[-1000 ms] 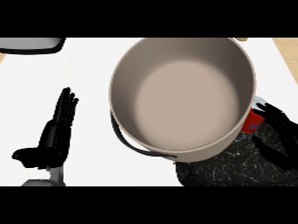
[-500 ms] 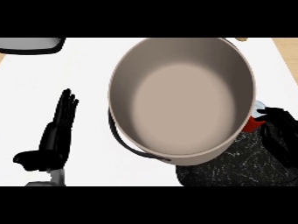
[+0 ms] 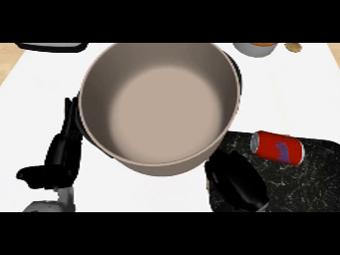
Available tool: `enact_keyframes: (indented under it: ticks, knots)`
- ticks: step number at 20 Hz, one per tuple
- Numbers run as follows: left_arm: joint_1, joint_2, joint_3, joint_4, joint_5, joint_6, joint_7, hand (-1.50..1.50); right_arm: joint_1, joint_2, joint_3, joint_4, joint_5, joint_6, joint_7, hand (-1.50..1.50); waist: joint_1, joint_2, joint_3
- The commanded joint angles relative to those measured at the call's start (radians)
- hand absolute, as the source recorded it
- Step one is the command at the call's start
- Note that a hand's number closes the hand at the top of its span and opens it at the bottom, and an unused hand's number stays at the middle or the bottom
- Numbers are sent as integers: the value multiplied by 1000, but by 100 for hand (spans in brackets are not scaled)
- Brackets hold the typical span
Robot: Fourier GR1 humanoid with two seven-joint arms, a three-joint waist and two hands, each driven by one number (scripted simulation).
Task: Pick the can from the tray and place it in the pot
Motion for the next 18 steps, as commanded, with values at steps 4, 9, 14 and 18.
enact_keyframes:
  ticks: [4, 9, 14, 18]
  knots:
    - [-33, 17, 12, 4, 26, -30, 44, 0, -104, 100, 420, -77, 99, 42, 360, 150, -19, -9, 11]
    - [-26, -2, 16, 42, 20, -22, 12, 0, -174, 102, 619, -180, 142, 31, 625, 150, -51, -11, 9]
    - [-5, -14, -1, 30, 16, -22, 14, 0, -280, 101, 723, -250, 175, 99, 940, 150, -52, -12, 10]
    - [1, -25, -20, 10, -3, -10, 7, 0, -392, 99, 714, -205, 145, 110, 1087, 150, -38, -7, 11]
